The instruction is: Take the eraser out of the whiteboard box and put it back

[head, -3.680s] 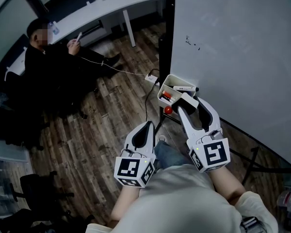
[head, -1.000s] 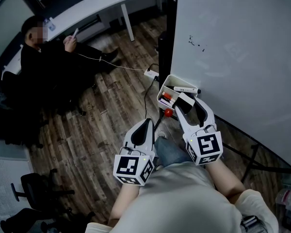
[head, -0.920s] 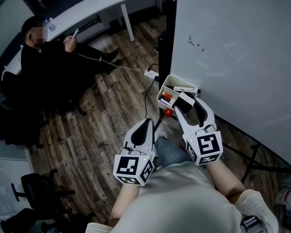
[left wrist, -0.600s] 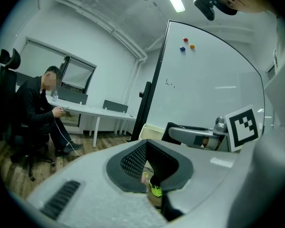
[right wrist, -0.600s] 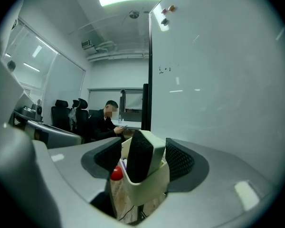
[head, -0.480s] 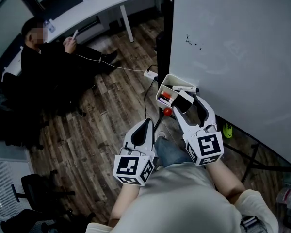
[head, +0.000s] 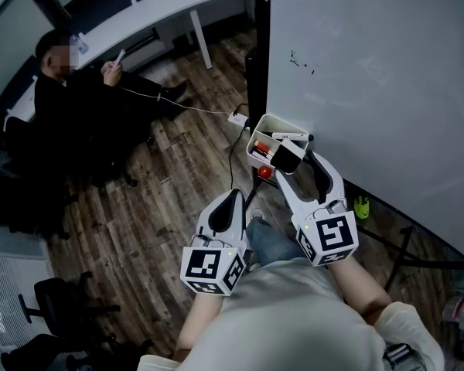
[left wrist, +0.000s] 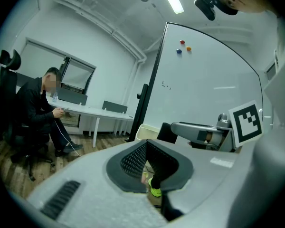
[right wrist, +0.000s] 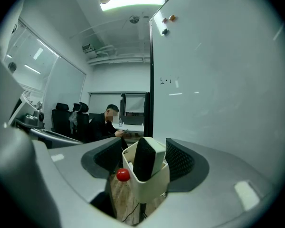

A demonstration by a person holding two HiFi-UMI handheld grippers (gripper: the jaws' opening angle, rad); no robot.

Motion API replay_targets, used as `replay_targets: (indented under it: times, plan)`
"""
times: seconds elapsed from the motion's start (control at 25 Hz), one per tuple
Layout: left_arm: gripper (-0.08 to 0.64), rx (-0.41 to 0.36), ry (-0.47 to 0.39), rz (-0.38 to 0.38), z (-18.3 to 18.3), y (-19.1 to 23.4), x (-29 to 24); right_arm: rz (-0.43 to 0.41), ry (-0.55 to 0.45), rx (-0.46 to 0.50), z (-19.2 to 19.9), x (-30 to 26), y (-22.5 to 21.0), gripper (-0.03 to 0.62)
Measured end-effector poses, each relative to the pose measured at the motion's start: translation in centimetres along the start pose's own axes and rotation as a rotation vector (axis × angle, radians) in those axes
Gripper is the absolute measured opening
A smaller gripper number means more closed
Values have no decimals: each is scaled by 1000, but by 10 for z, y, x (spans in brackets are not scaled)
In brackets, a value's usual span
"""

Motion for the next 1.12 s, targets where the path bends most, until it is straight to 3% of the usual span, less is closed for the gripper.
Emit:
replay_targets:
  times: [0.76, 1.12]
  plan:
    - [5, -13, 1, 10, 5, -22, 20, -21, -12, -9, -3, 42, 11, 249]
    - [5, -21, -1, 8, 9, -34, 33, -20, -24, -20, -4, 63, 14, 134]
Point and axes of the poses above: the fingertips, and each gripper's own axes: x backward along the fingers, y to its left, z out of its underside, the point moved 1 cm from there along x, backward along the fingers, and after that the axes turned 14 degrees about z, right-handed, at the moved point
